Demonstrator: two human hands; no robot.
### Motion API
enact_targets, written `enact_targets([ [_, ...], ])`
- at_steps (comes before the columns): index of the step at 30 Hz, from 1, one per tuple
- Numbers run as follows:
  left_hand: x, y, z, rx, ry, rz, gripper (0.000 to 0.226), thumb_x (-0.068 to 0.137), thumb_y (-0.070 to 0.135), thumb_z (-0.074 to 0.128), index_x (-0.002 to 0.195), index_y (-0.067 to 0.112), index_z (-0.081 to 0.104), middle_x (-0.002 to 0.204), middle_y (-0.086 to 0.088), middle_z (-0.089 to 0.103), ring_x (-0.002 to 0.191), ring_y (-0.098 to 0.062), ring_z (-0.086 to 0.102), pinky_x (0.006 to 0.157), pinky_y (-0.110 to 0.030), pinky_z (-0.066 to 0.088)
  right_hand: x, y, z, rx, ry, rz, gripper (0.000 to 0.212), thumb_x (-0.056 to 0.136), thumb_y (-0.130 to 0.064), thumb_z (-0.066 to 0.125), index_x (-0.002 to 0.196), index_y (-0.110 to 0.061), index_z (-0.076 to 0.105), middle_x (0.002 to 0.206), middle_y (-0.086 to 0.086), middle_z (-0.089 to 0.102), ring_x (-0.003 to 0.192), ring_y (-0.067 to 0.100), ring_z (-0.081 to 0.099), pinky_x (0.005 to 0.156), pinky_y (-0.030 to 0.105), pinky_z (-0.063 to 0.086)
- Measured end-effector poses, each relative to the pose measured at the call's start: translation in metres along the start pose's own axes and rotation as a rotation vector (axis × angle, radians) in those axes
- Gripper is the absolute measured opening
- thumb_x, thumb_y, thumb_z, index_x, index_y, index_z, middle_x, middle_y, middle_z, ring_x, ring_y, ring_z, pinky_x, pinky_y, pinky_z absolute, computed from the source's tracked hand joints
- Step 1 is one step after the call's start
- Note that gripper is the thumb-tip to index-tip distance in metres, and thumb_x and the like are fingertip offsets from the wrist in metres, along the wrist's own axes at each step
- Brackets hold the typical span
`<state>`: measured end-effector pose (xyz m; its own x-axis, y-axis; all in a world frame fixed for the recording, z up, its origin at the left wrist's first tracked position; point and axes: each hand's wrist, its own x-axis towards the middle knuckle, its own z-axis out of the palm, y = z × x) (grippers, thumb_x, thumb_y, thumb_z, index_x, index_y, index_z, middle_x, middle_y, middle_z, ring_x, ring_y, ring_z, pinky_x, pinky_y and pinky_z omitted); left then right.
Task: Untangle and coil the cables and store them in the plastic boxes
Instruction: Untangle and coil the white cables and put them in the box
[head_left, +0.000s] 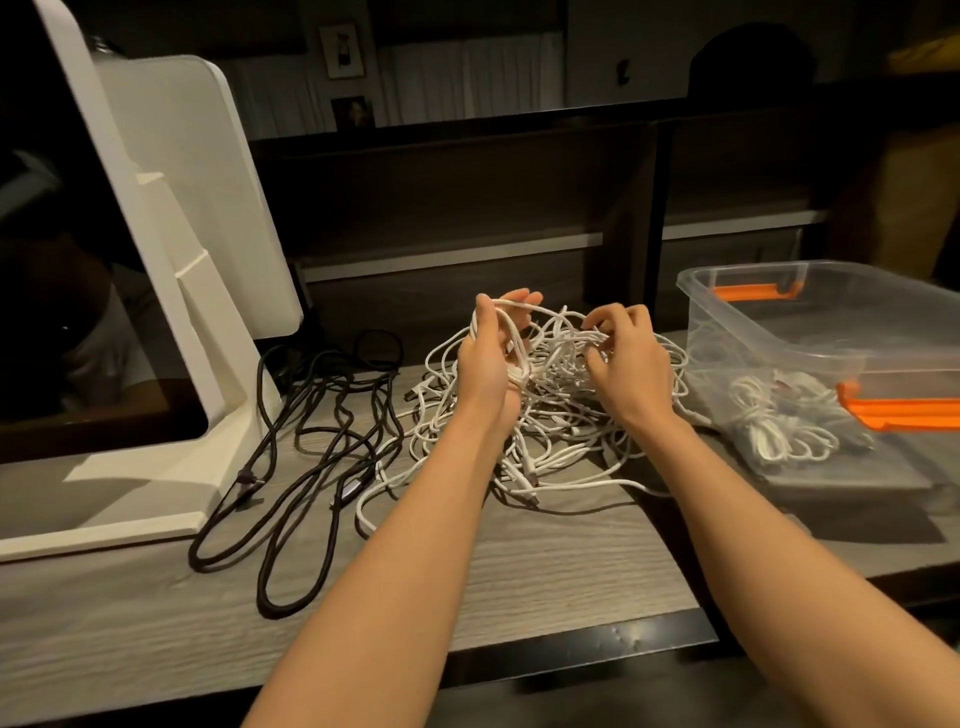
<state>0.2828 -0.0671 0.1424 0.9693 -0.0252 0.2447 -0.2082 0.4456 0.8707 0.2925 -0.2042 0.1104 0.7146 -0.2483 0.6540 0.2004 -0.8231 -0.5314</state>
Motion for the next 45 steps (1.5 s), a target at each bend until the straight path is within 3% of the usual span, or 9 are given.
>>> enact_targets([
  [16, -0.002, 0.006, 0.000, 0.489, -0.004, -0.026, 0.048, 0.104, 0.031, 0.040, 0.063, 0.011, 0.052, 0.052, 0.000, 0.049, 0.040, -0.004, 0.047, 0.050, -0.017, 0.044, 0.002, 0.003, 0.002, -0.161, -0.031, 0.048, 0.026, 0.099, -0.027, 0.047, 0.112, -0.017, 0.067, 0.100, 0.010, 0.068, 0.097, 0.032, 0.060, 0.068, 0.034, 0.036],
  [22, 0.009, -0.007, -0.006, 0.959, -0.017, -0.003, 0.053, 0.100, 0.048, 0.038, 0.069, 0.014, 0.063, 0.067, -0.015, 0.061, 0.083, -0.041, 0.062, 0.080, -0.045, 0.047, 0.004, -0.002, 0.001, 0.156, 0.065, 0.328, 0.024, 0.098, -0.026, 0.051, 0.092, -0.017, 0.073, 0.065, -0.004, 0.065, 0.076, 0.021, 0.065, 0.074, 0.036, 0.050],
  [27, 0.013, -0.006, -0.017, 1.159, 0.152, -0.045, 0.051, 0.100, 0.046, 0.035, 0.082, 0.008, 0.065, 0.082, -0.012, 0.063, 0.088, -0.034, 0.063, 0.084, -0.043, 0.046, 0.014, 0.011, 0.004, 0.595, 0.067, 0.520, 0.034, 0.098, -0.015, 0.051, 0.066, -0.016, 0.062, 0.063, 0.004, 0.065, 0.053, 0.013, 0.062, 0.061, 0.034, 0.052],
  [35, 0.013, -0.007, -0.013, 0.614, 0.115, -0.103, 0.046, 0.104, 0.039, 0.036, 0.068, 0.016, 0.053, 0.057, -0.007, 0.048, 0.051, -0.011, 0.037, 0.053, -0.026, 0.035, 0.007, -0.005, -0.007, 0.721, 0.071, 0.406, 0.018, 0.091, -0.002, 0.048, 0.106, -0.010, 0.053, 0.069, 0.000, 0.057, 0.057, 0.006, 0.055, 0.057, 0.024, 0.049],
  [36, 0.012, -0.007, -0.012, 0.582, 0.101, -0.123, 0.047, 0.104, 0.041, 0.035, 0.071, 0.016, 0.055, 0.098, -0.006, 0.055, 0.051, -0.009, 0.037, 0.051, -0.025, 0.035, 0.005, -0.010, -0.011, 0.767, 0.064, 0.367, 0.016, 0.092, 0.000, 0.046, 0.104, -0.009, 0.048, 0.066, 0.001, 0.053, 0.051, 0.004, 0.051, 0.051, 0.021, 0.046],
  [37, 0.012, -0.007, -0.012, 0.548, 0.097, -0.140, 0.047, 0.104, 0.043, 0.034, 0.069, 0.017, 0.053, 0.056, -0.003, 0.048, 0.050, -0.009, 0.035, 0.049, -0.024, 0.034, 0.004, -0.013, -0.014, 0.788, 0.026, 0.309, 0.010, 0.093, 0.000, 0.044, 0.099, -0.007, 0.046, 0.063, 0.003, 0.049, 0.046, 0.003, 0.049, 0.047, 0.019, 0.044],
  [38, 0.012, -0.006, -0.013, 0.511, 0.095, -0.160, 0.048, 0.104, 0.044, 0.033, 0.067, 0.018, 0.047, 0.059, 0.012, 0.029, 0.048, -0.009, 0.032, 0.047, -0.023, 0.030, 0.001, -0.018, -0.017, 0.785, -0.041, 0.236, 0.006, 0.094, -0.001, 0.044, 0.092, -0.005, 0.048, 0.062, 0.004, 0.049, 0.045, 0.004, 0.050, 0.046, 0.020, 0.044],
  [42, 0.012, -0.001, -0.017, 0.257, 0.085, -0.285, 0.051, 0.104, 0.046, 0.030, 0.062, 0.019, 0.041, 0.050, 0.007, 0.031, 0.041, -0.007, 0.023, 0.040, -0.019, 0.018, -0.006, -0.021, -0.013, 0.584, -0.302, -0.017, 0.032, 0.094, -0.013, 0.049, 0.070, 0.001, 0.066, 0.066, 0.012, 0.067, 0.064, 0.022, 0.066, 0.065, 0.038, 0.054],
  [45, 0.010, 0.006, -0.017, 0.058, 0.064, -0.416, 0.051, 0.104, 0.045, 0.032, 0.062, 0.018, 0.040, 0.046, 0.007, 0.031, 0.035, -0.005, 0.021, 0.033, -0.016, 0.016, -0.004, -0.018, -0.009, 0.321, -0.478, -0.145, 0.022, 0.088, -0.009, 0.053, 0.091, -0.017, 0.074, 0.093, -0.005, 0.070, 0.084, 0.001, 0.061, 0.078, 0.022, 0.049],
])
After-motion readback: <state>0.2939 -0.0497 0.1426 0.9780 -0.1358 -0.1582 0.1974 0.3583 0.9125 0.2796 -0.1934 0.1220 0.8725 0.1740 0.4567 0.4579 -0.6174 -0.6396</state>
